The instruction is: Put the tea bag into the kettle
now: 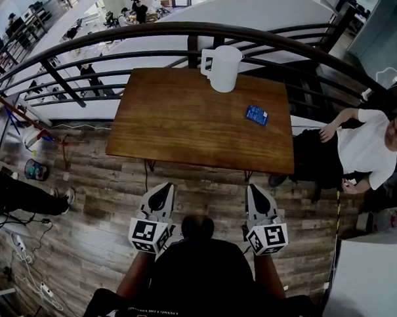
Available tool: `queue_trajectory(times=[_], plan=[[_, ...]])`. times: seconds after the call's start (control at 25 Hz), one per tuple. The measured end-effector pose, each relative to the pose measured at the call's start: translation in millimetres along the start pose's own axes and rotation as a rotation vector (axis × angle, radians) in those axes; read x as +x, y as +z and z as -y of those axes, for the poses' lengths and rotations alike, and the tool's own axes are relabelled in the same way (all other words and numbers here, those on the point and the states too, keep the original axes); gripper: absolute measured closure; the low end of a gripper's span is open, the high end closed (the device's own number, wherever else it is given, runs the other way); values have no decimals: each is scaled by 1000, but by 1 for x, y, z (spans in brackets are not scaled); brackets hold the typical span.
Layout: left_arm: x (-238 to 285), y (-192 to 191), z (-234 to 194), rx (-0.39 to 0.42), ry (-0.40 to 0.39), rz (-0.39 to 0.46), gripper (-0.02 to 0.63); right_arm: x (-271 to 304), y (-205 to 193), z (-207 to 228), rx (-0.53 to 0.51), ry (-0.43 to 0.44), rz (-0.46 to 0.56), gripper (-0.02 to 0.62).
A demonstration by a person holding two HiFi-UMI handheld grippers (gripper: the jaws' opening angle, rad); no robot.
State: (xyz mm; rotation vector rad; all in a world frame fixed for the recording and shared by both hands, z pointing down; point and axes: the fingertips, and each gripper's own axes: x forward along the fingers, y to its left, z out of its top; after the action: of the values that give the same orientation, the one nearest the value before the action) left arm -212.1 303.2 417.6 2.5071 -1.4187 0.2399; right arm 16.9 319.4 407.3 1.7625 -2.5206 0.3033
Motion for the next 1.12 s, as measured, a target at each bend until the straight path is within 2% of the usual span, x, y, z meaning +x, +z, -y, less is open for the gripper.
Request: queue_trajectory(times=[1.12], plan=[[12,3,4,-3,4,-8,600,3,3,12,30,11,8,578]])
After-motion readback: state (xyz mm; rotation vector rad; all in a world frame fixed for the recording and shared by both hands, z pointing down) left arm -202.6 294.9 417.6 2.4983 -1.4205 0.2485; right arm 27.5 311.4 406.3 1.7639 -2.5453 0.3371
